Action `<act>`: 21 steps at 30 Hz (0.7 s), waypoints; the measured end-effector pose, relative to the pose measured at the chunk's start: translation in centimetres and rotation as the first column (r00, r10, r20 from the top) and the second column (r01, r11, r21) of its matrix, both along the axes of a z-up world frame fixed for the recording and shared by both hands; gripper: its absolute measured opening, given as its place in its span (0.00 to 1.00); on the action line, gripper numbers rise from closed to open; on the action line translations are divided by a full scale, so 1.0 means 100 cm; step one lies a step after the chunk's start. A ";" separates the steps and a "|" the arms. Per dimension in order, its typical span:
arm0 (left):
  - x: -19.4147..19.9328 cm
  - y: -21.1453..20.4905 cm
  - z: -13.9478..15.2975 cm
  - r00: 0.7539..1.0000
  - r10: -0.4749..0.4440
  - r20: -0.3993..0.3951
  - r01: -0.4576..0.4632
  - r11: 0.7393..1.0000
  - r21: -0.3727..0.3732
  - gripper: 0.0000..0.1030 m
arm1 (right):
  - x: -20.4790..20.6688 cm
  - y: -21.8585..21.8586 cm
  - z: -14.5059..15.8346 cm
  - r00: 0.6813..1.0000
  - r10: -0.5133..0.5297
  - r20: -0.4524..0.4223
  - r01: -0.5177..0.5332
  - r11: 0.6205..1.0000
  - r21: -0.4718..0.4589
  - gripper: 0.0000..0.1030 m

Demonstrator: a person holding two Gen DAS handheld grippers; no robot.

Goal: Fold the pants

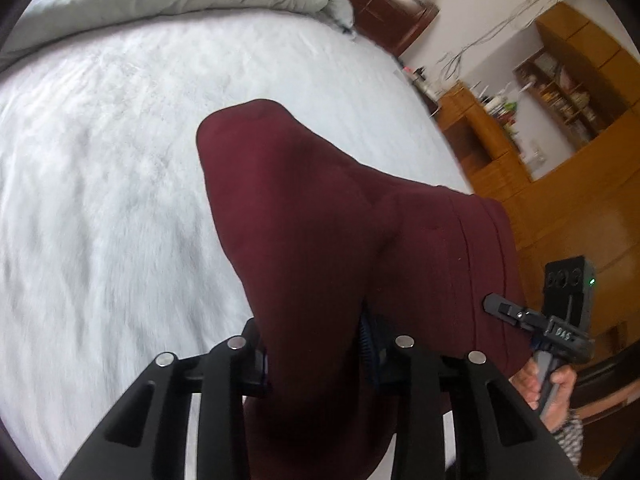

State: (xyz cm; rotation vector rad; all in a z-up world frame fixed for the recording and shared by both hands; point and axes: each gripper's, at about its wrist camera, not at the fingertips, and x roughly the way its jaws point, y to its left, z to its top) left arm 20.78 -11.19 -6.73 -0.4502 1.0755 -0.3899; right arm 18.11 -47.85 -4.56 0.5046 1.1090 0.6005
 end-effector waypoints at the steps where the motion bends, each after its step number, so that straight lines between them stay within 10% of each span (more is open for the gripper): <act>1: 0.011 -0.004 -0.018 0.999 -0.002 -0.034 0.004 0.999 0.038 0.34 | 0.008 0.001 -0.014 0.999 -0.006 -0.033 0.006 1.000 -0.017 0.39; 4: 0.017 -0.008 -0.061 0.996 0.005 -0.092 0.006 0.992 0.129 0.45 | 0.023 0.007 -0.063 0.994 -0.029 -0.109 0.013 0.989 -0.147 0.55; 7: 0.015 -0.007 -0.074 0.998 0.010 -0.067 -0.002 0.994 0.114 0.54 | 0.024 -0.009 -0.086 0.990 -0.063 -0.126 0.060 0.998 -0.026 0.61; 21: -0.036 0.018 -0.065 0.999 0.046 -0.029 -0.040 0.984 0.173 0.81 | -0.034 -0.040 -0.066 0.990 -0.128 -0.058 0.125 0.991 -0.048 0.80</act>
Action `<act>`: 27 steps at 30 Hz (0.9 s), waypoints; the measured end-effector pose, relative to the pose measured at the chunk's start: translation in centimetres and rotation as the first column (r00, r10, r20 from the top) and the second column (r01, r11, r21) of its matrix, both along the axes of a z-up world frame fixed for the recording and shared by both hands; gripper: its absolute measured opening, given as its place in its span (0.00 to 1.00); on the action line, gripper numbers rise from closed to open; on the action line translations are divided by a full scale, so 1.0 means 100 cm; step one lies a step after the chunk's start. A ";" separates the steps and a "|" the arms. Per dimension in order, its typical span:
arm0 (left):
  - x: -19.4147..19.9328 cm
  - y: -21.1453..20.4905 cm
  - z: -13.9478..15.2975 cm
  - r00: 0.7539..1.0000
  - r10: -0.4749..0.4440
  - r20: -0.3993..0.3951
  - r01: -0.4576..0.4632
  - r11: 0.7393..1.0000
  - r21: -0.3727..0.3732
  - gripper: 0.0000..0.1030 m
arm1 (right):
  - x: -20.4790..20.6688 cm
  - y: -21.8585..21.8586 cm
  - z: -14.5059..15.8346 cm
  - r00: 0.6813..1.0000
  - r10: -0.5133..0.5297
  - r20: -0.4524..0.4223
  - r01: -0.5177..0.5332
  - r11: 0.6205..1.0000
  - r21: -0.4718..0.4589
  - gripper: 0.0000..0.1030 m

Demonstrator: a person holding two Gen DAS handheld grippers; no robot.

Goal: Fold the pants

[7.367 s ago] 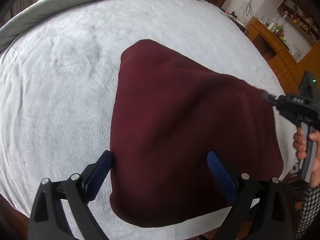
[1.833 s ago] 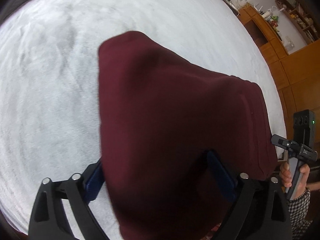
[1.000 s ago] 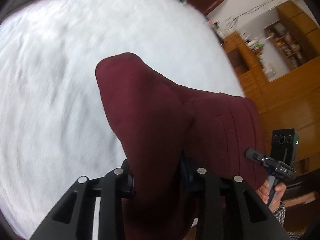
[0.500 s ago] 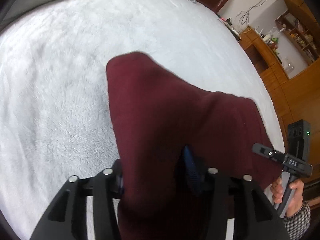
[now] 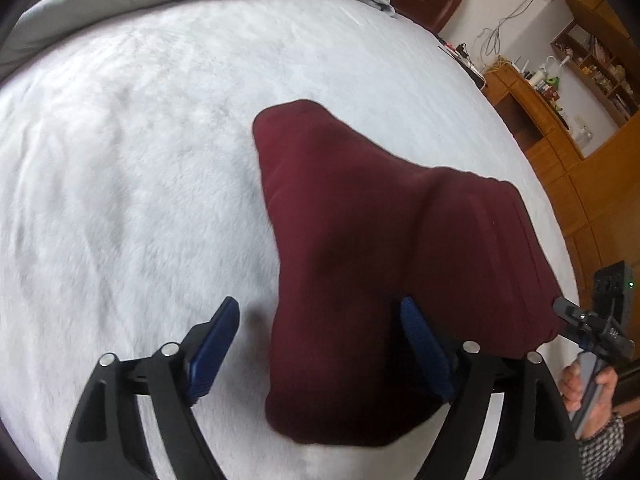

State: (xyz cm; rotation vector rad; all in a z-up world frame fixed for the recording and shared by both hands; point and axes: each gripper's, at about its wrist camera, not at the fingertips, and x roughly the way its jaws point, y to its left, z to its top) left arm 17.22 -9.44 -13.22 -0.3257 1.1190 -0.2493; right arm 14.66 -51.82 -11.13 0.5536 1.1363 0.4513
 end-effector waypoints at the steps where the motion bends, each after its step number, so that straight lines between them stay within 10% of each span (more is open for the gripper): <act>1: 0.000 0.001 -0.002 1.000 0.005 0.002 -0.005 1.000 -0.005 0.81 | -0.002 -0.001 -0.004 1.000 -0.009 -0.010 0.009 1.000 -0.017 0.80; 8: 0.012 0.000 -0.009 0.999 0.042 -0.022 -0.042 0.999 0.001 0.87 | -0.006 0.003 -0.018 0.999 -0.047 -0.013 0.047 0.999 -0.007 0.85; 14: -0.008 -0.013 0.030 0.997 0.067 0.030 -0.071 0.981 0.178 0.93 | -0.022 0.013 0.020 0.996 -0.086 0.002 0.086 0.990 -0.116 0.95; 27: -0.057 -0.036 0.071 0.996 0.060 0.061 -0.076 0.953 0.294 0.96 | -0.064 0.070 0.075 0.988 -0.131 0.077 0.151 0.891 -0.428 0.97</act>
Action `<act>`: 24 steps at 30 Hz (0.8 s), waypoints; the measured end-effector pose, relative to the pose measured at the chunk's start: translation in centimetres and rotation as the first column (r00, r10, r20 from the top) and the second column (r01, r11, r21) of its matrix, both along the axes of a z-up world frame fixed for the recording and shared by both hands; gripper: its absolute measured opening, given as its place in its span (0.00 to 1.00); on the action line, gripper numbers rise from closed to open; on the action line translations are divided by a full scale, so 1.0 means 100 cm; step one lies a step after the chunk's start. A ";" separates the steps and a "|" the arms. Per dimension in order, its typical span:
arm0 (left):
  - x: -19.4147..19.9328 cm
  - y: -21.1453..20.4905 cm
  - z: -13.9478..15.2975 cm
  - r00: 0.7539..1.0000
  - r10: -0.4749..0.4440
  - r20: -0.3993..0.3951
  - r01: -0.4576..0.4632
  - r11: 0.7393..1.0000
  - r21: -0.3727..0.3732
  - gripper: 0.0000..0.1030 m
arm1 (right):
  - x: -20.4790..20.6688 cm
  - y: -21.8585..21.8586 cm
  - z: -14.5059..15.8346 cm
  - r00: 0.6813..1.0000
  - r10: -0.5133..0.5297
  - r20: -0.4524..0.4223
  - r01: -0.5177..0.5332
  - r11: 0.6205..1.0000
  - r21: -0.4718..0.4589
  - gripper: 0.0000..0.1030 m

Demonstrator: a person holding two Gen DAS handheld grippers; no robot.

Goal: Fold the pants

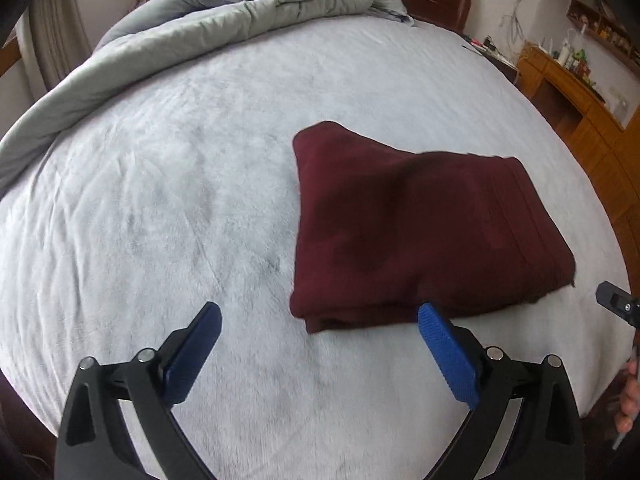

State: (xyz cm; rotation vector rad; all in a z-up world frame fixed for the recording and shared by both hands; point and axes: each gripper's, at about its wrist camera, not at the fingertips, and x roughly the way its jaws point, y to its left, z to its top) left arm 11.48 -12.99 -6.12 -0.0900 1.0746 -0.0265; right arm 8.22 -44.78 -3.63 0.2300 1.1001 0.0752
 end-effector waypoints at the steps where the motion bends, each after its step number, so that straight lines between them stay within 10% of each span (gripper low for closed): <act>1: -0.003 0.001 0.002 1.000 0.000 0.001 0.000 1.000 0.008 0.96 | -0.003 0.002 0.001 1.000 -0.008 -0.001 0.008 1.000 -0.016 0.97; 24: -0.054 -0.008 0.048 0.998 -0.004 0.060 0.002 0.999 0.034 0.96 | -0.036 0.043 0.026 0.998 0.059 -0.011 -0.060 0.992 -0.111 0.97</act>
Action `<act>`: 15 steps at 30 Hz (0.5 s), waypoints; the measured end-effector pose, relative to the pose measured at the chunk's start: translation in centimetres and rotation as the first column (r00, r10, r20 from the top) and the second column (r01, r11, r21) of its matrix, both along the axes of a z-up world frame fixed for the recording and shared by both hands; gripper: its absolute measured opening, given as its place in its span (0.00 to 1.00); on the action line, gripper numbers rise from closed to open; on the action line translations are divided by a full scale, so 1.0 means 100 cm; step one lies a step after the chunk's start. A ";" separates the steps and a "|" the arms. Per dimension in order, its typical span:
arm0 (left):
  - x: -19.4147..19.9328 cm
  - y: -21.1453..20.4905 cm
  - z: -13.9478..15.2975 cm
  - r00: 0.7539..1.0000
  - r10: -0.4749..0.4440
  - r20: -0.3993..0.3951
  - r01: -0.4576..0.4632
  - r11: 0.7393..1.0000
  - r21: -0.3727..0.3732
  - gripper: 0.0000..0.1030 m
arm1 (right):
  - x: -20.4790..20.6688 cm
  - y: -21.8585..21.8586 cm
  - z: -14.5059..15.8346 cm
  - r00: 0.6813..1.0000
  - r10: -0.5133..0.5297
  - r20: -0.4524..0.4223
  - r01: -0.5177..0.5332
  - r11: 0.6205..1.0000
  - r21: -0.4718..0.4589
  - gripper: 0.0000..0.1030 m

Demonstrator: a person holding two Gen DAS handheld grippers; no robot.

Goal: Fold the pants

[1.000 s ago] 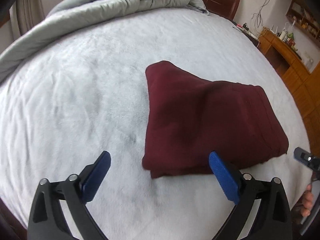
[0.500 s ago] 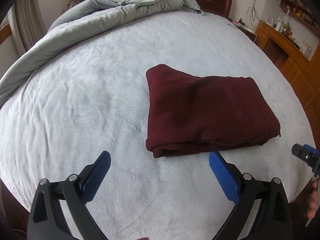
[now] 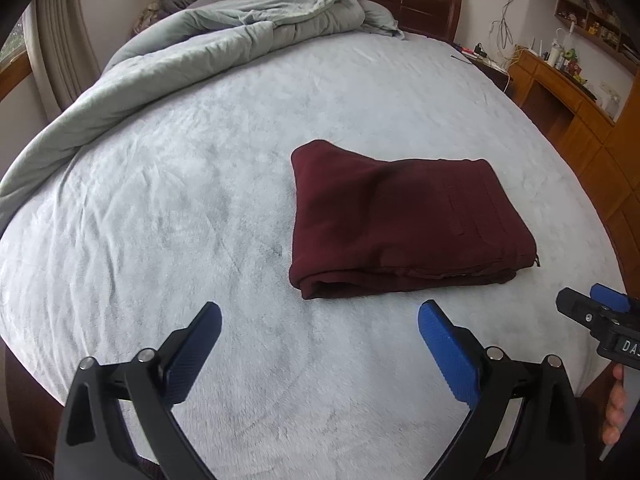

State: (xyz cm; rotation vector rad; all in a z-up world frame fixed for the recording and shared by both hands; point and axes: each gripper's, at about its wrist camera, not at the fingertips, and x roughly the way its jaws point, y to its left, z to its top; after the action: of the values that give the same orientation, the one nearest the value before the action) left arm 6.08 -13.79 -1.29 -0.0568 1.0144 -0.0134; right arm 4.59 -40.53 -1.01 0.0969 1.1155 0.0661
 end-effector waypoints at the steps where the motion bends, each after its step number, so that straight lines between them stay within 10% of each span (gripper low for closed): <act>1: 0.000 0.000 0.002 1.000 -0.004 0.002 0.004 1.000 0.001 0.96 | 0.000 0.000 0.002 1.000 0.000 0.003 0.000 1.000 0.001 0.97; 15: -0.004 -0.012 0.017 0.999 -0.025 0.030 0.024 0.998 0.050 0.96 | 0.001 0.008 0.002 1.000 -0.005 -0.004 0.005 0.999 -0.038 0.97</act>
State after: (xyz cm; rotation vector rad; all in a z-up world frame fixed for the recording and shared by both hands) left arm 5.69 -14.96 0.37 0.0010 0.9846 -0.0116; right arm 4.67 -39.76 -0.77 0.0662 1.1204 0.0403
